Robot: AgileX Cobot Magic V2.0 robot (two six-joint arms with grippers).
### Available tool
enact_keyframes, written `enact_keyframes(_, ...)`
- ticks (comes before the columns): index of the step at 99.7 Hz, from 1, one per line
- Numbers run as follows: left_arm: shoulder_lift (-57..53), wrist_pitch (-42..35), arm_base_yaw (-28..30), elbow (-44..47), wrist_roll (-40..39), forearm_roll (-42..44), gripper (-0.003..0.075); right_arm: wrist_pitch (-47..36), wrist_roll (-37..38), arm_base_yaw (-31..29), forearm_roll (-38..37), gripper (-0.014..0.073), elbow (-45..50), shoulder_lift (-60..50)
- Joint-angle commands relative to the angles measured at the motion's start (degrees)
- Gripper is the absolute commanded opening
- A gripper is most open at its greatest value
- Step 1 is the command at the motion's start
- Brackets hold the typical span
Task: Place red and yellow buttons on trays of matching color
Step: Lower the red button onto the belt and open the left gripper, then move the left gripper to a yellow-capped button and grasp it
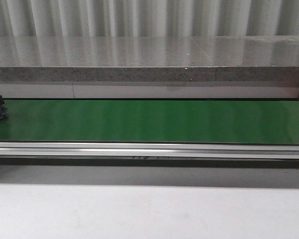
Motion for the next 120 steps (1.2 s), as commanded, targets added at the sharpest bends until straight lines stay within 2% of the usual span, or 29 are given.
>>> enact_keyframes(1, -0.6, -2.8, 0.2, -3.1, 0.1, -0.2, 0.0617, -3.0, -0.4, 0.1, -0.2, -0.0066, -1.5, -0.2)
enact_keyframes(29, 4.6, -3.6, 0.2, -5.2, 0.1, 0.2, 0.0616, -3.0, -0.4, 0.1, -0.2, -0.0066, -1.5, -0.2)
enact_keyframes(36, 5.5, -3.7, 0.2, -5.2, 0.1, 0.2, 0.0586, -3.0, -0.4, 0.1, -0.2, -0.0066, -1.5, -0.2)
enact_keyframes(43, 5.6, -3.7, 0.2, -5.2, 0.1, 0.2, 0.0508, -3.0, -0.4, 0.1, -0.2, -0.0066, -1.5, -0.2)
enact_keyframes(60, 4.8, -3.6, 0.2, -5.2, 0.1, 0.2, 0.0191, -3.0, -0.4, 0.1, -0.2, -0.0066, -1.5, -0.2)
enact_keyframes(74, 1.7, -2.7, 0.2, -5.2, 0.1, 0.2, -0.0019, -3.0, -0.4, 0.1, -0.2, -0.0066, -1.5, -0.2)
enact_keyframes(96, -8.6, 0.8, -2.2, -5.2, 0.1, 0.2, -0.0019, -3.0, -0.4, 0.1, -0.2, -0.0066, -1.5, -0.2)
enact_keyframes(120, -17.4, 7.3, -10.4, -3.9, 0.1, 0.4, -0.0019, -3.0, -0.4, 0.1, -0.2, -0.0066, -1.5, -0.2)
